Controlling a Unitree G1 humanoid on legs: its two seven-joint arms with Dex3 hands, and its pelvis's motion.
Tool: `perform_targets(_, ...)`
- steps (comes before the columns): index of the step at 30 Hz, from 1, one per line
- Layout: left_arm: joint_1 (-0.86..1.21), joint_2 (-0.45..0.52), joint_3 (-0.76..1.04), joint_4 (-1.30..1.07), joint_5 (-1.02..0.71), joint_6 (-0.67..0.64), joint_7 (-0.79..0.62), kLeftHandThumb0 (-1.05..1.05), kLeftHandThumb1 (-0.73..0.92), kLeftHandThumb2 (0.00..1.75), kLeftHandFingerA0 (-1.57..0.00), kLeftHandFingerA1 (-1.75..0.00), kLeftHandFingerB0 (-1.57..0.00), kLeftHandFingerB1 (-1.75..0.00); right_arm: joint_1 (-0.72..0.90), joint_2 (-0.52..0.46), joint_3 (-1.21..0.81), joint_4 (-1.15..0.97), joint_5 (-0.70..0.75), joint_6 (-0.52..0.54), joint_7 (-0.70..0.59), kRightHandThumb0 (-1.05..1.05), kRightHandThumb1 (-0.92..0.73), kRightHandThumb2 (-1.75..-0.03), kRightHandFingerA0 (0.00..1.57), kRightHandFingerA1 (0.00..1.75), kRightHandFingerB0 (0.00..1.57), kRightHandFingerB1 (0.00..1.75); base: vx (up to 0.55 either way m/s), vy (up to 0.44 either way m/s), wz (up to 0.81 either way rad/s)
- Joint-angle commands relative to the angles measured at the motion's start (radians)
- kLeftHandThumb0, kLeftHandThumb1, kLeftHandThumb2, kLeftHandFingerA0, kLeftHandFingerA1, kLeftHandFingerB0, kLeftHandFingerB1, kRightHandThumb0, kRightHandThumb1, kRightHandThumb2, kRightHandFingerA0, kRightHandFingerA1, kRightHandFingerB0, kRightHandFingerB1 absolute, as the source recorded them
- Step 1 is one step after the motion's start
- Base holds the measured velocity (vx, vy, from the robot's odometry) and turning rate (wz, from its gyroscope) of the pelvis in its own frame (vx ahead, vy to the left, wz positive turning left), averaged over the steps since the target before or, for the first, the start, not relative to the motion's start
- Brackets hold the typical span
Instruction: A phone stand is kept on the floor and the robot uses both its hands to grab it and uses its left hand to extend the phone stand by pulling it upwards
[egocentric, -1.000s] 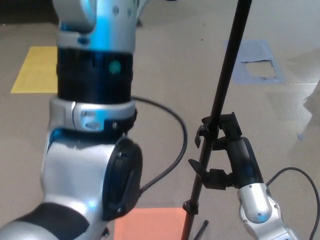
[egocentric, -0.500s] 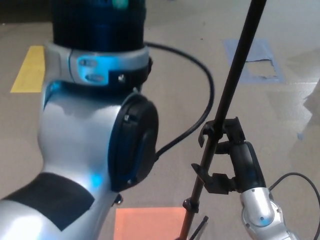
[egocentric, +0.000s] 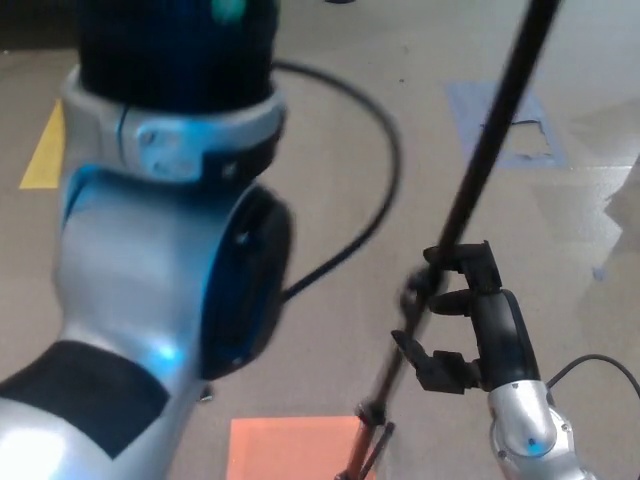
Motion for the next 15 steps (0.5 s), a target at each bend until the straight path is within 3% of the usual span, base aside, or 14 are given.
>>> perform_targets(1, 0.14, 0.126, -0.163, -0.098, 0.127, -0.067, -0.15, -1.04, 0.62, 1.06, 0.0, -0.07, 0.0, 0.0, 0.02, -0.009, 0.003, -0.017, 0.003, 0.01, -0.009, -0.17, -0.36, -0.87, 1.29, 1.35, 1.19, 1.28, 0.0, 0.0, 0.0)
perform_targets(5, 0.197, 0.128, -0.158, -0.147, 0.115, -0.04, -0.113, -1.05, 0.59, 1.06, 0.0, -0.05, 0.0, -0.02, 0.022, -0.01, 0.005, -0.009, 0.014, -0.012, 0.0, -0.19, -0.33, -0.87, 1.26, 1.33, 1.18, 1.26, 0.0, 0.0, 0.0)
perform_targets(6, 0.242, 0.144, -0.169, -0.197, 0.125, -0.016, -0.108, -1.05, 0.62, 1.08, 0.0, -0.07, 0.0, -0.01, 0.022, -0.013, 0.003, -0.009, 0.015, -0.017, 0.0, -0.17, -0.45, -0.65, 1.0, 1.66, 0.98, 1.53, 0.0, 0.0, 0.0)
perform_targets(10, 0.266, 0.151, -0.173, -0.228, 0.138, -0.004, -0.116, -1.05, 0.62, 1.08, 0.0, -0.07, 0.0, -0.01, 0.017, -0.011, 0.003, -0.004, 0.017, -0.019, -0.005, -0.17, -0.45, -0.65, 1.0, 1.66, 0.98, 1.53, 0.0, 0.0, 0.0)
perform_targets(11, 0.449, 0.15, -0.177, -0.353, 0.122, -0.02, -0.122, -0.91, 0.58, 1.06, -0.04, -0.18, -0.05, -0.15, 0.03, -0.022, 0.002, -0.033, 0.012, 0.001, 0.0, -0.19, -0.34, -0.87, 1.27, 1.33, 1.18, 1.26, 0.0, 0.0, 0.0)
perform_targets(13, 0.532, 0.147, -0.177, -0.413, 0.119, -0.024, -0.126, -0.91, 0.58, 1.06, -0.04, -0.18, -0.05, -0.15, 0.036, -0.026, 0.002, -0.046, 0.011, 0.01, 0.002, -0.19, -0.34, -0.87, 1.27, 1.33, 1.18, 1.26, 0.0, 0.0, -0.04)
perform_targets(14, 0.597, 0.153, -0.187, -0.444, 0.127, -0.049, -0.135, -0.95, 0.79, 0.64, 0.0, -0.22, 0.0, -0.21, 0.038, -0.026, 0.002, -0.055, 0.009, 0.021, 0.001, -0.2, -0.34, -0.86, 1.28, 1.35, 1.19, 1.28, 0.0, 0.0, 0.0)
perform_targets(15, 0.646, 0.158, -0.194, -0.466, 0.132, -0.067, -0.141, -0.95, 0.79, 0.64, 0.0, -0.22, 0.0, -0.21, 0.039, -0.025, 0.002, -0.061, 0.007, 0.03, 0.0, -0.2, -0.34, -0.86, 1.28, 1.35, 1.19, 1.28, 0.0, 0.0, 0.0)
